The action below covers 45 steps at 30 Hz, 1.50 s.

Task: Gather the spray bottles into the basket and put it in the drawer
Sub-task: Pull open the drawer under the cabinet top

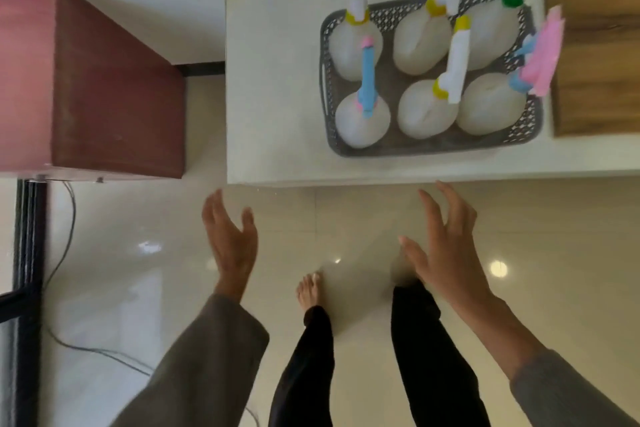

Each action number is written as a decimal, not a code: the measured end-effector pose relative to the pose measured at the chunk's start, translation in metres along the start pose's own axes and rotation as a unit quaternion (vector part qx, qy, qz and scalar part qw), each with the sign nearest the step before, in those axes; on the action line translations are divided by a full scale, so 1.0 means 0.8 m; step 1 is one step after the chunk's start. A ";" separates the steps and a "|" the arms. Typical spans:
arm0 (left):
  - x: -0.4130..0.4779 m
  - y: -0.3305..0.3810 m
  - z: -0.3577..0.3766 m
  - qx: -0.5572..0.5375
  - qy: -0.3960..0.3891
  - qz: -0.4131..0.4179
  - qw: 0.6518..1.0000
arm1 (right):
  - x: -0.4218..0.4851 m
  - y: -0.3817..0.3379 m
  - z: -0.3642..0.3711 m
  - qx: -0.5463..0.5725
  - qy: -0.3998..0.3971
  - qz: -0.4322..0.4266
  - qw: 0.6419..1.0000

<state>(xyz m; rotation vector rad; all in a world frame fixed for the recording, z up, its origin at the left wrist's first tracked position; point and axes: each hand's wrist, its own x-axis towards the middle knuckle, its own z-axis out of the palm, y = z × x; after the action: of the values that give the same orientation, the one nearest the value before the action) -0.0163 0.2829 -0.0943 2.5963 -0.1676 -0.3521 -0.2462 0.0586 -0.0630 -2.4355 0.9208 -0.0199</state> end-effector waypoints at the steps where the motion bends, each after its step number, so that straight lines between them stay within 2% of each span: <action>1: 0.019 -0.014 -0.004 -0.050 -0.009 -0.055 0.997 | -0.001 -0.010 0.010 0.002 -0.008 0.000 1.000; 3: 0.051 -0.034 -0.007 -0.175 -0.054 -0.139 0.973 | -0.002 -0.031 0.027 0.006 -0.020 0.010 1.000; 5: 0.078 -0.045 -0.006 -0.262 -0.118 -0.172 0.942 | -0.001 -0.049 0.043 0.013 -0.021 0.027 0.999; 9: 0.112 -0.045 0.001 -0.288 -0.216 -0.160 0.919 | 0.002 -0.078 0.066 0.033 -0.016 0.063 0.997; 12: 0.120 -0.044 0.007 -0.291 -0.217 -0.175 0.915 | 0.005 -0.088 0.070 0.038 -0.011 0.085 0.996; 18: 0.094 -0.064 0.019 -0.287 -0.211 -0.139 0.924 | 0.003 -0.087 0.073 0.033 -0.007 0.116 0.993; 23: 0.086 -0.074 0.022 -0.242 -0.220 -0.095 0.940 | 0.003 -0.068 0.071 0.009 -0.031 0.118 0.993; 28: 0.054 -0.071 0.026 -0.193 -0.205 -0.089 0.955 | 0.004 -0.040 0.068 -0.053 -0.064 0.118 0.989; 30: 0.019 -0.068 0.035 -0.079 -0.180 -0.032 0.980 | 0.004 -0.027 0.072 -0.084 -0.099 0.126 0.984; 32: -0.023 -0.061 0.050 0.035 -0.156 0.077 0.984 | 0.000 -0.012 0.077 -0.114 -0.138 0.133 0.975; 35: -0.072 -0.044 0.079 0.130 -0.192 0.228 0.946 | -0.011 0.009 0.083 -0.151 -0.184 0.137 0.962; 37: -0.095 -0.033 0.101 0.180 -0.216 0.296 0.913 | -0.021 0.021 0.084 -0.171 -0.198 0.133 0.956; 41: -0.119 -0.012 0.128 0.245 -0.239 0.342 0.875 | -0.044 0.033 0.087 -0.181 -0.203 0.121 0.955; 45: -0.133 -0.009 0.136 0.273 -0.269 0.340 0.859 | -0.064 0.035 0.089 -0.183 -0.210 0.115 0.954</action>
<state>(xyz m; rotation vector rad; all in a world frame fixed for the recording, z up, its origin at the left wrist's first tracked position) -0.1480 0.2574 -0.1656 2.6476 -1.5293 -0.8399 -0.2888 0.1063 -0.1290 -2.4866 1.0684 0.7858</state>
